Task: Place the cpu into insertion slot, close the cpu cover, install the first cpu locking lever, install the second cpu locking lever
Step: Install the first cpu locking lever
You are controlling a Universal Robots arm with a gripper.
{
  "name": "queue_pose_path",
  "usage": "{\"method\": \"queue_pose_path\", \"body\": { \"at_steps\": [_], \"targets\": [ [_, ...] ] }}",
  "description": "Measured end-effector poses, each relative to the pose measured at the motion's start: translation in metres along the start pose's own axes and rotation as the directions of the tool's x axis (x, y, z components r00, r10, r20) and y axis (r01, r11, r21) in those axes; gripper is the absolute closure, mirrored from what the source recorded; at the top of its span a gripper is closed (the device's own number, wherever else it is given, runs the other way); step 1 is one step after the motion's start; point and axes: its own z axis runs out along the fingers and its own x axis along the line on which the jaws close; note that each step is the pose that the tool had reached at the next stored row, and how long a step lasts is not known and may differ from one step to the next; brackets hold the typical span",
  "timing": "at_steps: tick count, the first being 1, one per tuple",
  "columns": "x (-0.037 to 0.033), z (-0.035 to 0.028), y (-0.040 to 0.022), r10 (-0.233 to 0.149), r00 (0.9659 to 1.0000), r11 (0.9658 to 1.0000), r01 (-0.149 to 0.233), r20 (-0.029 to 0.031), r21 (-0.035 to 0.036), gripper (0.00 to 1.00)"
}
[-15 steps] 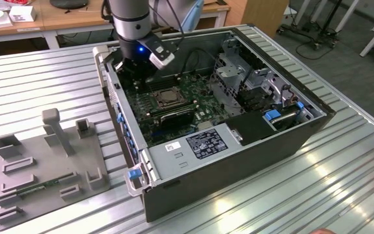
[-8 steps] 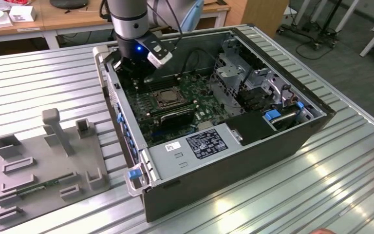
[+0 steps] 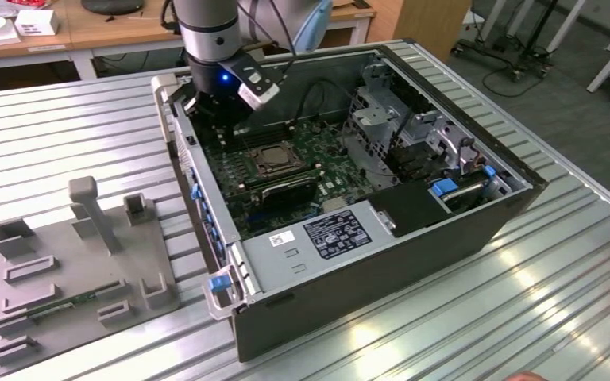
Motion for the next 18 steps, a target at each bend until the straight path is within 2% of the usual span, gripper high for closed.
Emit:
{"method": "queue_pose_path", "body": {
  "at_steps": [9, 18],
  "targets": [
    [0.0000, 0.0008, 0.0041, 0.000, 1.0000, 1.0000, 0.000, 0.0001, -0.0001, 0.90],
    [-0.0003, -0.0010, 0.0044, 0.000, 1.0000, 1.0000, 0.000, 0.0005, -0.0003, 0.90]
  ]
}}
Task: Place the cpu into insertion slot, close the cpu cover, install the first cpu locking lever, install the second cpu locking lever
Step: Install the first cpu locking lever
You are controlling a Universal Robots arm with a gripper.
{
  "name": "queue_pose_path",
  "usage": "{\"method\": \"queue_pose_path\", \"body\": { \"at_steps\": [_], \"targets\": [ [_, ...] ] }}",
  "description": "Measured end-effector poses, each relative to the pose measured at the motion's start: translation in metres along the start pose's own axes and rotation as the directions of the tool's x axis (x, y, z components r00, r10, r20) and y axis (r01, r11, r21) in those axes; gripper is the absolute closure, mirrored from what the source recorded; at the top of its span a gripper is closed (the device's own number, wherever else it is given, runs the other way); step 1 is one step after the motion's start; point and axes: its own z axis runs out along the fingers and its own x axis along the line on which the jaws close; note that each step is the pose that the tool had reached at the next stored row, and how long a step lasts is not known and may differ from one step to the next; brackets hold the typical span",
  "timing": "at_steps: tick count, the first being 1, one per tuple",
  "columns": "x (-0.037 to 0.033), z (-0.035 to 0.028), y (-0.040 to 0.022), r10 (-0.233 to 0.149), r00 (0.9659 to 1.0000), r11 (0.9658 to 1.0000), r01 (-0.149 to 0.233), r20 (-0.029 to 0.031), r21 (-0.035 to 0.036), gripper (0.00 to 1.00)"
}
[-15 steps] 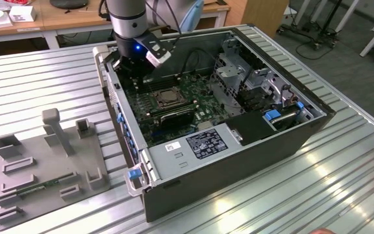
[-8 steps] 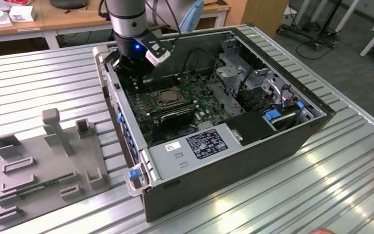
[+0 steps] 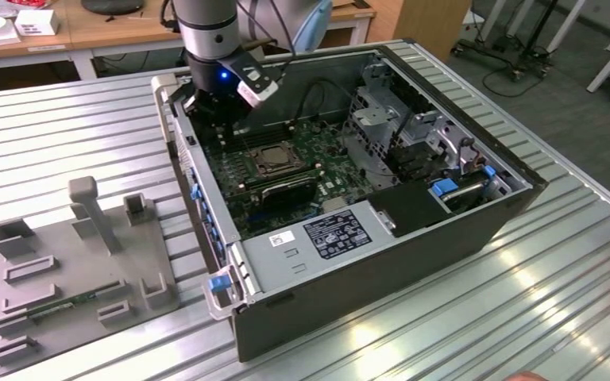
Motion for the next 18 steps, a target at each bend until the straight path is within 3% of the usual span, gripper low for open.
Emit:
{"method": "queue_pose_path", "body": {
  "at_steps": [4, 18],
  "targets": [
    [-0.0002, -0.0036, 0.0002, 0.000, 1.0000, 1.0000, 0.000, -0.0007, 0.0003, 0.90],
    [-0.0044, -0.0033, 0.0002, 0.000, 1.0000, 1.0000, 0.000, -0.0004, 0.0001, 0.90]
  ]
}}
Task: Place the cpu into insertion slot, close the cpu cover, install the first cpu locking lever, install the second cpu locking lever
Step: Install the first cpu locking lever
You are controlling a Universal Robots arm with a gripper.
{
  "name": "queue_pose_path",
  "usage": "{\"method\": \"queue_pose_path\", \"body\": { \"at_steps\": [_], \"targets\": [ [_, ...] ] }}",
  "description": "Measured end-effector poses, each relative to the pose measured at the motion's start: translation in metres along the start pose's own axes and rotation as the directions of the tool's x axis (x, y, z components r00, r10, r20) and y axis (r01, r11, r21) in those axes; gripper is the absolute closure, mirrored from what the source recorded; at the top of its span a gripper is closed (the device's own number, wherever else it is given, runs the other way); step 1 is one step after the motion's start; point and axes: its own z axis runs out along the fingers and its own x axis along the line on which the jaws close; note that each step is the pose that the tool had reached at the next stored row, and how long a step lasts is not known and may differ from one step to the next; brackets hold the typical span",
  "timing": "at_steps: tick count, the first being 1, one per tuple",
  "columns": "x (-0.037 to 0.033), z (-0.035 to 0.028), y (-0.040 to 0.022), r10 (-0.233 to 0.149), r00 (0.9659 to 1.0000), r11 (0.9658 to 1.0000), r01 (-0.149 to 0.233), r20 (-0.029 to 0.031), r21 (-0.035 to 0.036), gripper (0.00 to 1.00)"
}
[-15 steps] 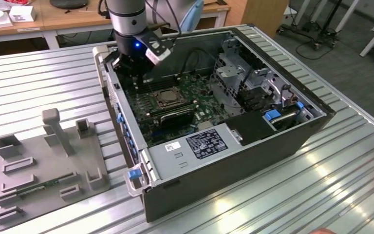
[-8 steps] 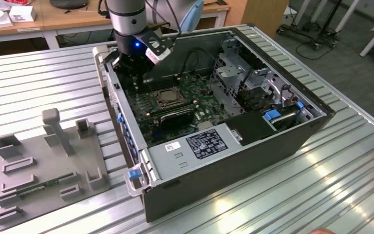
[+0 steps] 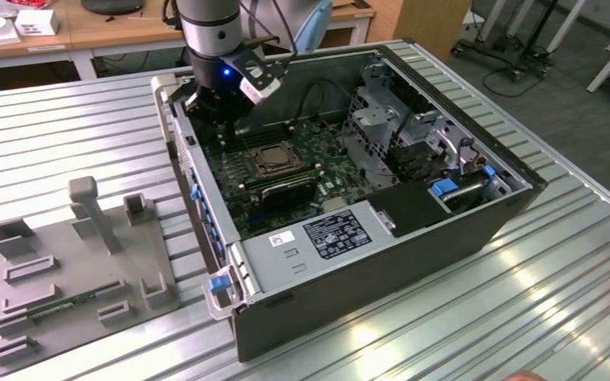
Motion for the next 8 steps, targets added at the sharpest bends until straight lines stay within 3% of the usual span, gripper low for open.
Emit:
{"method": "queue_pose_path", "body": {
  "at_steps": [8],
  "targets": [
    [-0.0016, 0.0001, 0.0000, 0.000, 1.0000, 1.0000, 0.000, -0.0001, 0.0001, 0.90]
  ]
}}
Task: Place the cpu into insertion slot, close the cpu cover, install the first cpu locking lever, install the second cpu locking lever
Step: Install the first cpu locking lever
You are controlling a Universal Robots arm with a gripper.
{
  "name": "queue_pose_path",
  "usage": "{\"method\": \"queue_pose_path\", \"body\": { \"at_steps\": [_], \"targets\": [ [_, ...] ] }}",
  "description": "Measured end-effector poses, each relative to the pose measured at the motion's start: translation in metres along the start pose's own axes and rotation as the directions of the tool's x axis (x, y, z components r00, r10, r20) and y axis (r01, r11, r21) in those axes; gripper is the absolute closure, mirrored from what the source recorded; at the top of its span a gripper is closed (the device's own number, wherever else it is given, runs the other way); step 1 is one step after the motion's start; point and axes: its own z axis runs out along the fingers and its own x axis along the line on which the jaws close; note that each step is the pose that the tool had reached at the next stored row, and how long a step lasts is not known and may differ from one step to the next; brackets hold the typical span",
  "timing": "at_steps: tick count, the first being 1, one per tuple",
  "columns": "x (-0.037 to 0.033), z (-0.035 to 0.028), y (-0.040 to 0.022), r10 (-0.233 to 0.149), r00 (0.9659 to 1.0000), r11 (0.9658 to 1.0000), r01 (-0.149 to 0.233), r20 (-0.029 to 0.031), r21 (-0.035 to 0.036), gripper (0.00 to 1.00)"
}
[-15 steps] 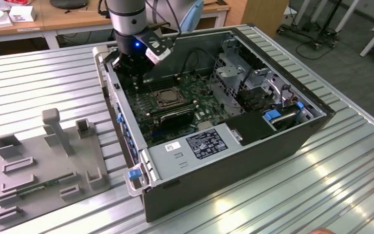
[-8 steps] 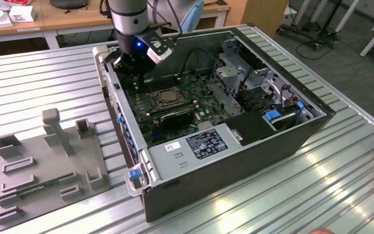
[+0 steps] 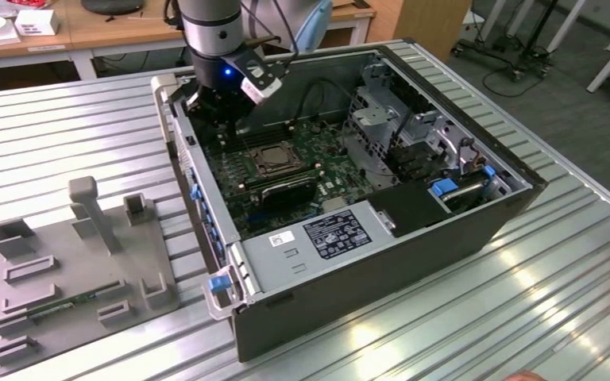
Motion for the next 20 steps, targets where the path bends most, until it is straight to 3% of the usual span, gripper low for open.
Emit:
{"method": "queue_pose_path", "body": {
  "at_steps": [2, 5, 9, 16, 20],
  "targets": [
    [-0.0007, 0.0001, 0.0000, 0.000, 1.0000, 1.0000, 0.000, 0.0000, -0.0016, 0.90],
    [-0.0015, 0.0002, 0.0000, 0.001, 1.0000, 1.0000, -0.001, 0.0002, -0.0096, 0.90],
    [-0.0027, 0.0001, -0.0004, 0.001, 1.0000, 0.9999, -0.001, -0.0007, -0.0120, 0.90],
    [-0.0161, 0.0014, -0.0015, 0.002, 1.0000, 0.9999, -0.002, -0.0090, -0.0125, 0.90],
    [-0.0228, 0.0021, -0.0019, 0.002, 0.9999, 0.9999, -0.002, -0.0101, -0.0127, 0.90]
  ]
}}
